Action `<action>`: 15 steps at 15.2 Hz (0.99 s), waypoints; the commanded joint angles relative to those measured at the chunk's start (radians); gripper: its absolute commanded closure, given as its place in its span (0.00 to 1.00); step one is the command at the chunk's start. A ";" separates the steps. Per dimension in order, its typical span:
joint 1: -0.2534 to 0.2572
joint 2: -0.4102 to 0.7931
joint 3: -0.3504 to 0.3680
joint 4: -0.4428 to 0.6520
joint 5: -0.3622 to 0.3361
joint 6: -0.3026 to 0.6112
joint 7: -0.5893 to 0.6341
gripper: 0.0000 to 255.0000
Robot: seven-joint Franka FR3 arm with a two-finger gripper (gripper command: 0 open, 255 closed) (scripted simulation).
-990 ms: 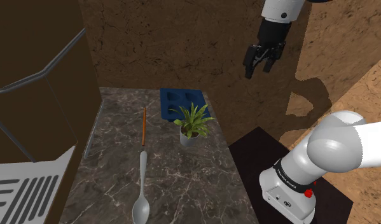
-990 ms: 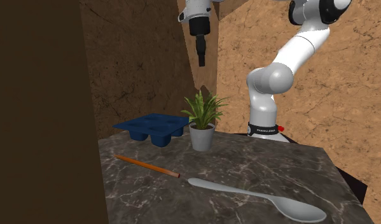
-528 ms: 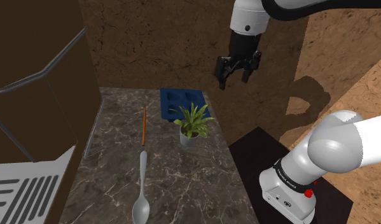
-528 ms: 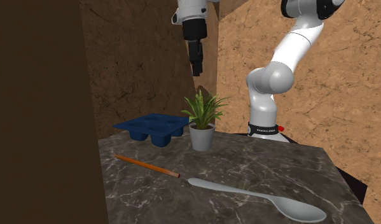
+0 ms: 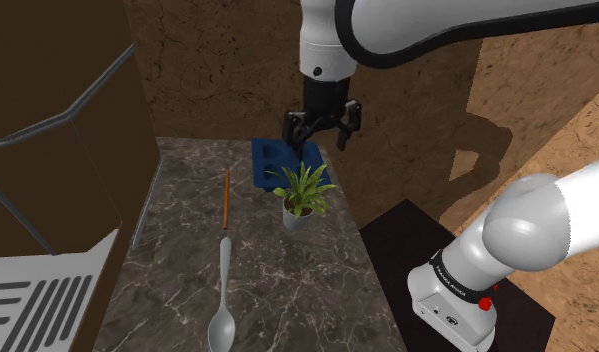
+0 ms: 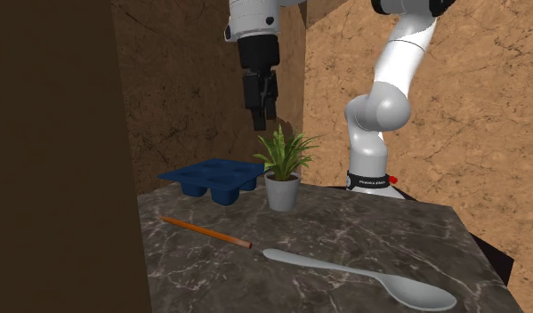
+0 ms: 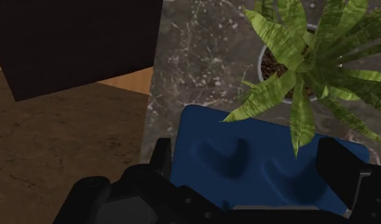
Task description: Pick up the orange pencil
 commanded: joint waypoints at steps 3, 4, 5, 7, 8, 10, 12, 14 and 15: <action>-0.017 0.153 0.097 0.081 -0.045 0.051 0.165 0.00; -0.021 0.199 0.119 0.108 -0.066 0.060 0.210 0.00; -0.023 0.246 0.140 0.136 -0.091 0.068 0.255 0.00; -0.020 0.348 0.175 0.198 -0.149 0.079 0.350 0.00; -0.014 0.401 0.189 0.231 -0.182 0.082 0.398 0.00; 0.008 0.509 0.204 0.303 -0.252 0.079 0.492 0.00; 0.046 0.617 0.202 0.383 -0.320 0.067 0.578 0.00; 0.095 0.720 0.188 0.470 -0.381 0.048 0.653 0.00; 0.122 0.770 0.177 0.516 -0.408 0.036 0.685 0.00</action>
